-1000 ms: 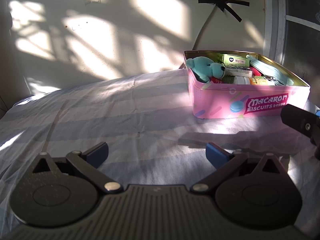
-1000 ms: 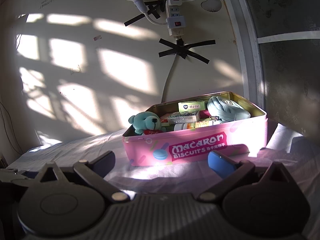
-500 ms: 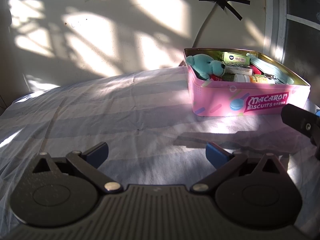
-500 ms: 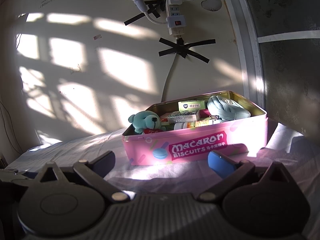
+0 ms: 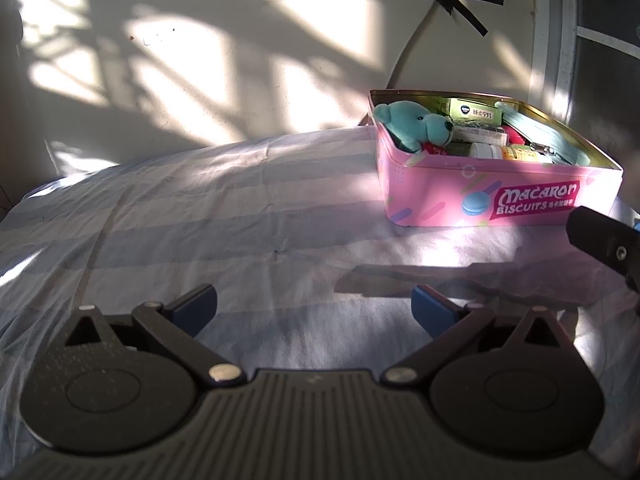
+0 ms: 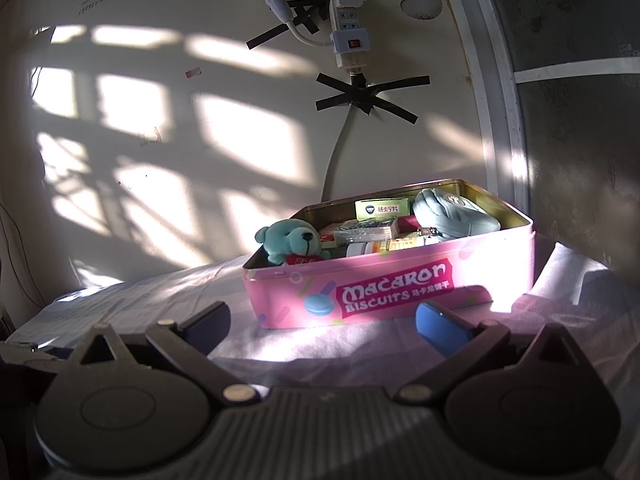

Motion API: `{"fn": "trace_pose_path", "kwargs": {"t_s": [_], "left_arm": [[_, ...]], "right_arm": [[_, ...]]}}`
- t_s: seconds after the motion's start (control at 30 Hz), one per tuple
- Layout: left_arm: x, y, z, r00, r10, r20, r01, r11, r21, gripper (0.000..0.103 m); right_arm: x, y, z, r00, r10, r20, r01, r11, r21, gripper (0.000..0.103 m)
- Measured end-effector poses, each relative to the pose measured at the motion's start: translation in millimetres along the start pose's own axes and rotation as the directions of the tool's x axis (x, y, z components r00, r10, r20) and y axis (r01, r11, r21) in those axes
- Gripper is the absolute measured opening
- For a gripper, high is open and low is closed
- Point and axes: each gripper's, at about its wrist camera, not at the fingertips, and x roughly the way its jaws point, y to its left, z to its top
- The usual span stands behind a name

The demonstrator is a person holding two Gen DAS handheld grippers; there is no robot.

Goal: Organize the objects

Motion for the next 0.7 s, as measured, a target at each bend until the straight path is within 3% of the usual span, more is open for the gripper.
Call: {"fn": "trace_pose_path", "kwargs": {"t_s": [0.7], "left_arm": [[5.1,2.6,-2.0,0.999,-0.007,-0.033,0.007,1.0,-0.023,0.103]], "right_arm": [[1.3,0.0,-3.7,1.0,-0.003,-0.008,0.003,1.0,0.001,0.103]]}}
